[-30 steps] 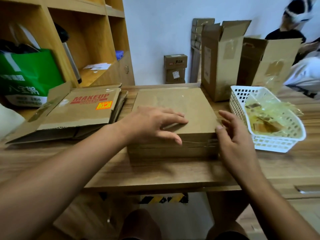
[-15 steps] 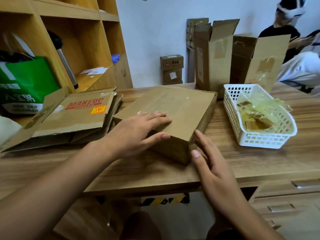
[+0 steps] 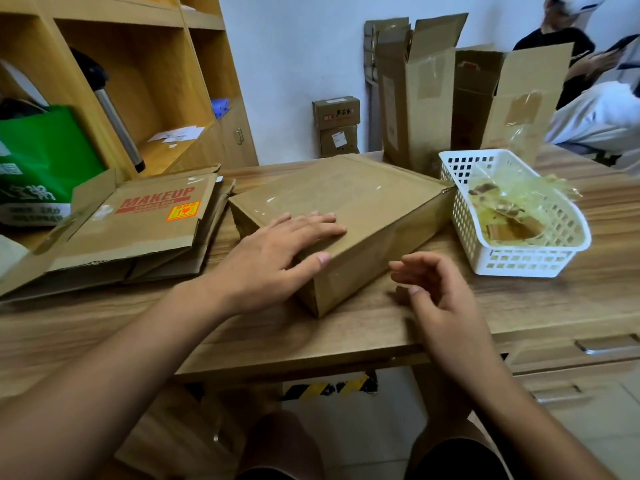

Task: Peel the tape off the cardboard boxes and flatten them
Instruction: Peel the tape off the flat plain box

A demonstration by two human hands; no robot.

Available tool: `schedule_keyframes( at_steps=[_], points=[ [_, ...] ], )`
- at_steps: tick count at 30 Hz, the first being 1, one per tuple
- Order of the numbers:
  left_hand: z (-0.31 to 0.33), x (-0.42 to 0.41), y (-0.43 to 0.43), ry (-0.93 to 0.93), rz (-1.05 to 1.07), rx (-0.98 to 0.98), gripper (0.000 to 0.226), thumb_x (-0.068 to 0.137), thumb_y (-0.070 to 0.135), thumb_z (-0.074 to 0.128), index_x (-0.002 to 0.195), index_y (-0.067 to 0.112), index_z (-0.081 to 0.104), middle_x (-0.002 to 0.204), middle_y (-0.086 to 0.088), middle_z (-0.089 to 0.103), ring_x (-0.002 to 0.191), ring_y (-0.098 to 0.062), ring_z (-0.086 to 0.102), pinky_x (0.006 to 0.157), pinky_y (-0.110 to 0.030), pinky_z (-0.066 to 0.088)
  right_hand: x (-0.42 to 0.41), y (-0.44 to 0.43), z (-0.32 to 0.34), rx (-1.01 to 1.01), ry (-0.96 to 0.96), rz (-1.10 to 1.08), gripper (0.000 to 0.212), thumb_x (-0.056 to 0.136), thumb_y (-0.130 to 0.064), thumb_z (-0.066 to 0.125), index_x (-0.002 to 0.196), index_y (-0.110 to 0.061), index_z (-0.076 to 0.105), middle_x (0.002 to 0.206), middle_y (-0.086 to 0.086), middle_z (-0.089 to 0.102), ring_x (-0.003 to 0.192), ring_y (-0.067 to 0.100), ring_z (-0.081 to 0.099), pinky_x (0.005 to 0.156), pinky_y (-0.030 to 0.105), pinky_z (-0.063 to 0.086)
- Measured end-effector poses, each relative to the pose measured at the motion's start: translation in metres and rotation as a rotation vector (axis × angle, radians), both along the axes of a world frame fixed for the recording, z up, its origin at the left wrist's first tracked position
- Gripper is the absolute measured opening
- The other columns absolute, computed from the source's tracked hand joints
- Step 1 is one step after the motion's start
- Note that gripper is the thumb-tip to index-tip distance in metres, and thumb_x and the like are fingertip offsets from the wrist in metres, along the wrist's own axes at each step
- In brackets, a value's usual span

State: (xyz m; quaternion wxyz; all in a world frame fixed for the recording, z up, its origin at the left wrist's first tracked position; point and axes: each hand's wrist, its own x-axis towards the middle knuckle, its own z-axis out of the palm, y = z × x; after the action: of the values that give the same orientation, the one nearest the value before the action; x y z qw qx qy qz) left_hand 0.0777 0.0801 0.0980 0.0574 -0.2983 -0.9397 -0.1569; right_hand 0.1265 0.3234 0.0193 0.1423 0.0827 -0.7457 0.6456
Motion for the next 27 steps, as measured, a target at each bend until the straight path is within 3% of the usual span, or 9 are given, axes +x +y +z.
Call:
schedule_keyframes(
  at_steps=[8, 15, 18, 23, 27],
  points=[
    [-0.017, -0.010, -0.009, 0.062, -0.048, 0.155, 0.052, 0.100, 0.044, 0.024, 0.149, 0.040, 0.043, 0.158, 0.020, 0.037, 0.148, 0.002, 0.024, 0.125, -0.046, 0.014, -0.005, -0.010, 0.007, 0.042, -0.060, 0.043, 0.039, 0.099, 0.005, 0.044, 0.107, -0.032, 0.053, 0.112, -0.009, 0.074, 0.112, 0.006, 0.066, 0.101, 0.042, 0.052],
    [-0.029, -0.015, -0.008, 0.194, -0.033, 0.223, 0.050, 0.104, 0.036, 0.022, 0.146, 0.032, 0.050, 0.152, 0.015, 0.047, 0.145, -0.001, 0.034, 0.120, -0.043, 0.025, 0.010, -0.031, 0.010, 0.073, -0.053, 0.141, 0.033, 0.100, 0.001, 0.047, 0.108, -0.031, 0.052, 0.113, -0.011, 0.073, 0.111, -0.007, 0.063, 0.088, 0.007, 0.046],
    [-0.034, -0.015, -0.007, 0.255, -0.036, 0.254, 0.050, 0.104, 0.032, 0.024, 0.143, 0.027, 0.054, 0.149, 0.012, 0.051, 0.143, -0.003, 0.038, 0.118, -0.042, 0.028, 0.014, -0.034, 0.010, 0.088, -0.049, 0.159, 0.032, 0.100, 0.000, 0.048, 0.109, -0.030, 0.052, 0.113, -0.013, 0.073, 0.112, -0.012, 0.061, 0.084, 0.001, 0.042],
    [-0.042, -0.016, -0.001, 0.336, -0.047, 0.359, 0.048, 0.103, 0.026, 0.027, 0.136, 0.020, 0.062, 0.142, 0.006, 0.059, 0.138, -0.010, 0.047, 0.112, -0.049, 0.034, 0.017, -0.039, 0.008, 0.047, -0.037, 0.217, 0.031, 0.101, 0.000, 0.048, 0.111, -0.029, 0.053, 0.115, -0.014, 0.073, 0.116, -0.009, 0.060, 0.089, 0.008, 0.045],
    [-0.046, -0.016, 0.001, 0.372, -0.044, 0.414, 0.048, 0.103, 0.024, 0.028, 0.132, 0.018, 0.066, 0.139, 0.004, 0.061, 0.136, -0.012, 0.050, 0.112, -0.046, 0.035, 0.020, -0.044, 0.004, -0.065, 0.016, 0.204, 0.034, 0.100, 0.006, 0.046, 0.116, -0.022, 0.051, 0.122, -0.011, 0.071, 0.125, 0.002, 0.059, 0.105, 0.033, 0.047]
  ],
)
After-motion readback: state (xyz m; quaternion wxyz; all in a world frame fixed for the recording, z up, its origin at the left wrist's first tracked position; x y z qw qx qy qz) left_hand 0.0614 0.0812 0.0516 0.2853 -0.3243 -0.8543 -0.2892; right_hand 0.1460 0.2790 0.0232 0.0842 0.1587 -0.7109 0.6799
